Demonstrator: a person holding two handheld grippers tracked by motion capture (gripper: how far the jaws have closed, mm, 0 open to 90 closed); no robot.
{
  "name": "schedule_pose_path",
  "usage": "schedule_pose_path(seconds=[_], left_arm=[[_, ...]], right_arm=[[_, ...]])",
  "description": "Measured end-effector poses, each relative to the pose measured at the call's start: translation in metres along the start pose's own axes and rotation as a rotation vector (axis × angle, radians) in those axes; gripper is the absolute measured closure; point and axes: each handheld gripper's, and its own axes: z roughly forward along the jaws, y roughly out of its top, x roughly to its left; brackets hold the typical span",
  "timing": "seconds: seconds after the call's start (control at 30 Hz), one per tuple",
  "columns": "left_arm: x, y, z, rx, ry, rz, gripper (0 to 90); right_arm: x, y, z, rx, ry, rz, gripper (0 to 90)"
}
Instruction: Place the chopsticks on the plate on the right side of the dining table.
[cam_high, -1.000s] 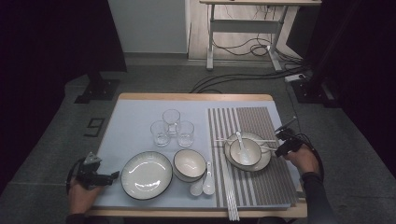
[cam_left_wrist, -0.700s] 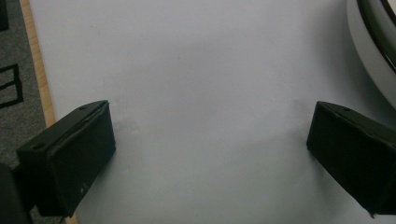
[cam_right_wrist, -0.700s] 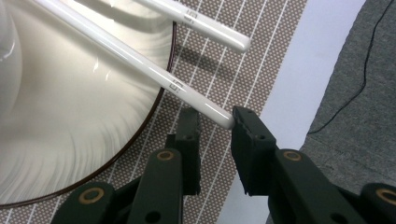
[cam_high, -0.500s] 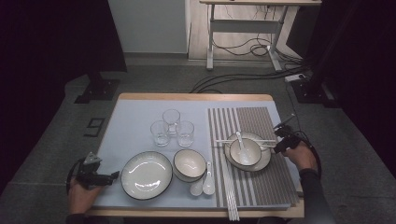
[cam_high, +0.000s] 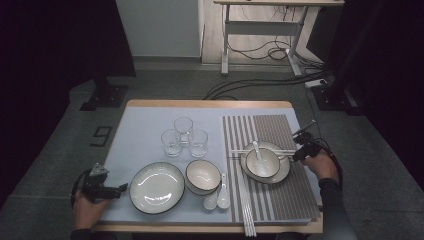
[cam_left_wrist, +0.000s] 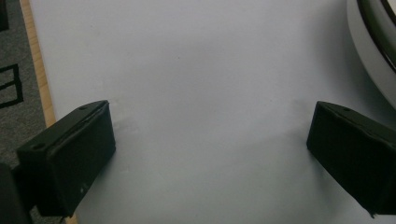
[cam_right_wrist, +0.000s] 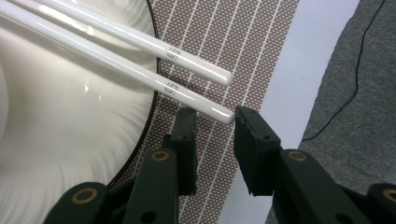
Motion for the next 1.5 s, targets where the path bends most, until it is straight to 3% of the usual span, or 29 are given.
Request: schedule_pose_path(seconds=[1.5], left_arm=[[0.0,0.0,0.0,0.0,0.0,0.0,0.8]], right_arm=[[0.0055,0.007,0.0015,-0.012,-0.006,-0.026,73.0]])
